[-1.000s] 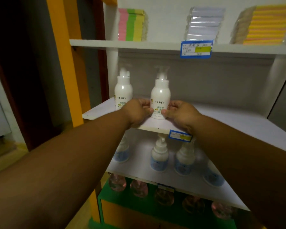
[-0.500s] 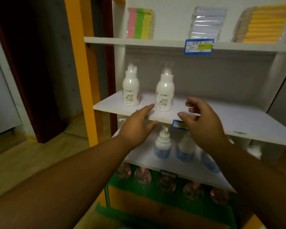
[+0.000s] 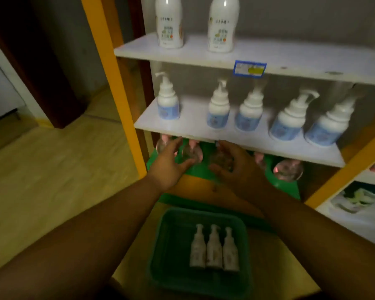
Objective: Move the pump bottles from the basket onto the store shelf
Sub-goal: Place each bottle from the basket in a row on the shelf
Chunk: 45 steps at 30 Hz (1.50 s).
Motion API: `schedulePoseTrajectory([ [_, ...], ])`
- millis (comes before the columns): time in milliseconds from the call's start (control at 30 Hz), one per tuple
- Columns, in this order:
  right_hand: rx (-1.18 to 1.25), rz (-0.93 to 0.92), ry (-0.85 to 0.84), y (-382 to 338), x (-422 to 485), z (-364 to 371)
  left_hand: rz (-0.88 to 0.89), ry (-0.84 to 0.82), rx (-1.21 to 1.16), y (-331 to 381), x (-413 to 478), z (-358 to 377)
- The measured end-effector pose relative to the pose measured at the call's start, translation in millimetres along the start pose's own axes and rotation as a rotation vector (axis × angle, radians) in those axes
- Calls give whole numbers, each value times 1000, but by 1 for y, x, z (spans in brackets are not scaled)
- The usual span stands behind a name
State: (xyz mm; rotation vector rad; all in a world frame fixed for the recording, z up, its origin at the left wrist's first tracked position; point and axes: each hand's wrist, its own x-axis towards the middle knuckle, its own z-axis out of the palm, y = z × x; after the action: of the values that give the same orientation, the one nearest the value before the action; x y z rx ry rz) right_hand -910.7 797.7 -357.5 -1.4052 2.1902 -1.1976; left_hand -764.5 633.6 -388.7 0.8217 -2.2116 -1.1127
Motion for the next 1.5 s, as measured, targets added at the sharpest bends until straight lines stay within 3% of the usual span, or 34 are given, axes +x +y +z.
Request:
schedulePoseTrajectory([
  [133,-109,222,-279,57,-27,53,-224,-77,-32,-59,-56,43],
  [400,-128,574,-459,160,-82,131,-530,-224,-29,-134,-105,103],
  [600,-393,582,-694,212,-98,181,-588,-307,36,-175,-100,159],
  [667,-407,593,-706,222,-99,196,-613,-375,66,-193,-104,172],
  [867,-136,745,-669,239,-89,234,-723,-429,63,-235,-106,198],
  [1100,43,894,-562,266,-85,269,-959,-543,-289,-263,-114,219],
  [1167,113,933,-543,270,-88,276,-964,-576,-195,-267,-114,226],
  [1233,167,965,-569,274,-91,282,-937,-556,-107,-271,-114,232],
  [1333,234,1012,-607,283,-94,288,-1048,-501,-280,-272,-112,239],
  [1500,133,941,-664,288,-99,287,-1148,-397,-278,-270,-104,246],
])
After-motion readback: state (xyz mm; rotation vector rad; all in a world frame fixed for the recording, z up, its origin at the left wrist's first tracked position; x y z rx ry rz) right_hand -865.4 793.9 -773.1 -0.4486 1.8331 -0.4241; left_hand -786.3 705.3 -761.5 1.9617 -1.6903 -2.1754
